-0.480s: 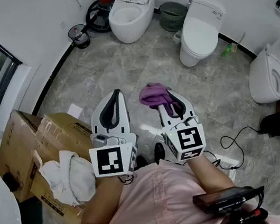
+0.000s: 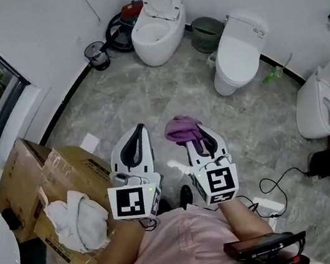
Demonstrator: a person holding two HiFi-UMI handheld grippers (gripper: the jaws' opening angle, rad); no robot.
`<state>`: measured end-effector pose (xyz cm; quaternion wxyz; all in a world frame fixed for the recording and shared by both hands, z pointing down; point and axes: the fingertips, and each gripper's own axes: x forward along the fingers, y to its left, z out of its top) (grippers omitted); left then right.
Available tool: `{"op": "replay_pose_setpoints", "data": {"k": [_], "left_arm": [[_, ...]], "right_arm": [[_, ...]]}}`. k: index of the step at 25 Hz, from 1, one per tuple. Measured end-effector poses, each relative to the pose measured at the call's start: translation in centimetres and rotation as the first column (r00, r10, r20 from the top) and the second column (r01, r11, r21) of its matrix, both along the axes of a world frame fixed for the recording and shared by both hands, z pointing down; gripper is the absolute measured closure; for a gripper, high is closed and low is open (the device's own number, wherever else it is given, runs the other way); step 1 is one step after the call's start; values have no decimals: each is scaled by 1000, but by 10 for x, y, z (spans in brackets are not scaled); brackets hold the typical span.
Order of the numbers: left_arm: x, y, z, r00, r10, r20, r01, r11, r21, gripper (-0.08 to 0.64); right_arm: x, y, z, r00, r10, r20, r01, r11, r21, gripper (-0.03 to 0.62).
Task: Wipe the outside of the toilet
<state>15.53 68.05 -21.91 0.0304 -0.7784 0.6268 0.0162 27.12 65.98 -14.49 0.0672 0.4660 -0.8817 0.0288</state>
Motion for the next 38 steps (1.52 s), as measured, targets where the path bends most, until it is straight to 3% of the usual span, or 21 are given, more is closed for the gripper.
{"op": "replay_pose_setpoints", "data": {"k": [7,16,29,38], "left_arm": [[16,-25,2,999,-43,17,43,999,-3,552],[-8,-72,20,997,-82,7,82,996,-41,552],[-131,-221,55,990,-144,-2,143,986,-84,552],[-173,-300,42,993,-115,-23,113,992,-61,552]], "right_arm": [[14,-35,7,999,-41,19,41,999,-13,494],[-6,-87,22,997,-74,15,74,996,-48,494],[-98,-227,59,995,-99,6,99,990,-100,494],[-146,-315,40,996,-89,-6,88,993,-78,494]]}}
